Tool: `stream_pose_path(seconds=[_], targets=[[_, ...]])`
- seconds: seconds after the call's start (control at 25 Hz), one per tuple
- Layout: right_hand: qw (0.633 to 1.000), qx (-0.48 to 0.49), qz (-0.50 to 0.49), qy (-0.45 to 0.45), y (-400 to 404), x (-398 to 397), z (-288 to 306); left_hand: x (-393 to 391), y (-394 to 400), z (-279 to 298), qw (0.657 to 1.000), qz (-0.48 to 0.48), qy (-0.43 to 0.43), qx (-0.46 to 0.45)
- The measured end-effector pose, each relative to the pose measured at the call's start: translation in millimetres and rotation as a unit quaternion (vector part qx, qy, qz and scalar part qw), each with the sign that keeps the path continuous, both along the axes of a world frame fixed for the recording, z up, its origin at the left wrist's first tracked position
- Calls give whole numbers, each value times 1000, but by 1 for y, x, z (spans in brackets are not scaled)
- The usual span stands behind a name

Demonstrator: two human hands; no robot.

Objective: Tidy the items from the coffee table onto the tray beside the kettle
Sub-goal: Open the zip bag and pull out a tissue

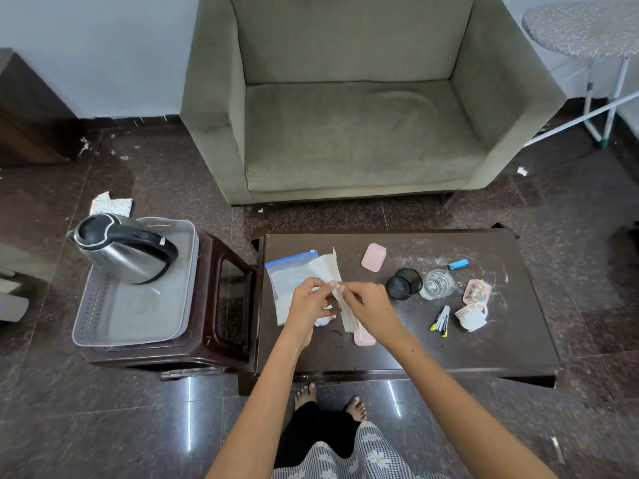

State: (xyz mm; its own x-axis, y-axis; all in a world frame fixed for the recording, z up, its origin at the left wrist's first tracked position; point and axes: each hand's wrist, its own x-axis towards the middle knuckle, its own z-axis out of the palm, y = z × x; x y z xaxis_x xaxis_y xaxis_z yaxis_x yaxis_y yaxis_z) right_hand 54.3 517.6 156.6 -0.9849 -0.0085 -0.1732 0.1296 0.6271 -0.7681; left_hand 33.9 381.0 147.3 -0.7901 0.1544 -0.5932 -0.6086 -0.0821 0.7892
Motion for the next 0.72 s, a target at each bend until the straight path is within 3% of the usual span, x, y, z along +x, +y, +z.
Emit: stream_pose_path(seconds=[0.24,0.36,0.44,0.6,0.72], targets=[[978,-145,-141,-52,6,-5,-4,-1,-4,5,999,-12,-13,40],[953,-220,-194,-80,8,-8,-1,-2,-9,2,996,32,-33,71],[954,-210,-200,-81,7,-9,1,-3,-9,3,995,39,-32,82],[971,-152,-182,-24,6,-7,3,-3,-8,3,1000,6,24,16],[957,-162,-238,-23,20,-8,2,-4,-24,3,999,32,18,32]])
